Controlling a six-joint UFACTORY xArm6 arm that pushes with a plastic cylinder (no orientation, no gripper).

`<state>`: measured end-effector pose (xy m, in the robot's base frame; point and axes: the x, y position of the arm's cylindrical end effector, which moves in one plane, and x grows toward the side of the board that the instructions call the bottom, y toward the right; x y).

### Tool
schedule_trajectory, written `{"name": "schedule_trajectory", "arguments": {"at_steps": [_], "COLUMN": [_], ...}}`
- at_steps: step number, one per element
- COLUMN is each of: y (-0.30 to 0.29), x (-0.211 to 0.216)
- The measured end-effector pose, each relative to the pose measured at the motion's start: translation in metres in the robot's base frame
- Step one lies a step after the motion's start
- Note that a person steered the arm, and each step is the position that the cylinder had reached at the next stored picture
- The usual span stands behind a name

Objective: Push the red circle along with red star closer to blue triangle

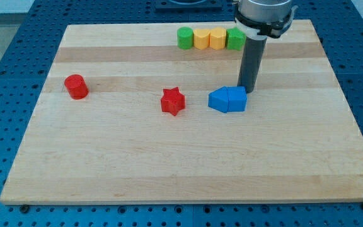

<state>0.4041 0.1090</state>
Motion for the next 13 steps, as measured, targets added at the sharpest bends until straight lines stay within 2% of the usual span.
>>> {"name": "schedule_trajectory", "arguments": {"at_steps": [2, 3, 7, 9, 10, 13], "y": [-0.013, -0.062, -0.283, -0.386, -0.399, -0.319], "x": [-0.005, -0.007, -0.057, -0.058, -0.038, 0.001]}}
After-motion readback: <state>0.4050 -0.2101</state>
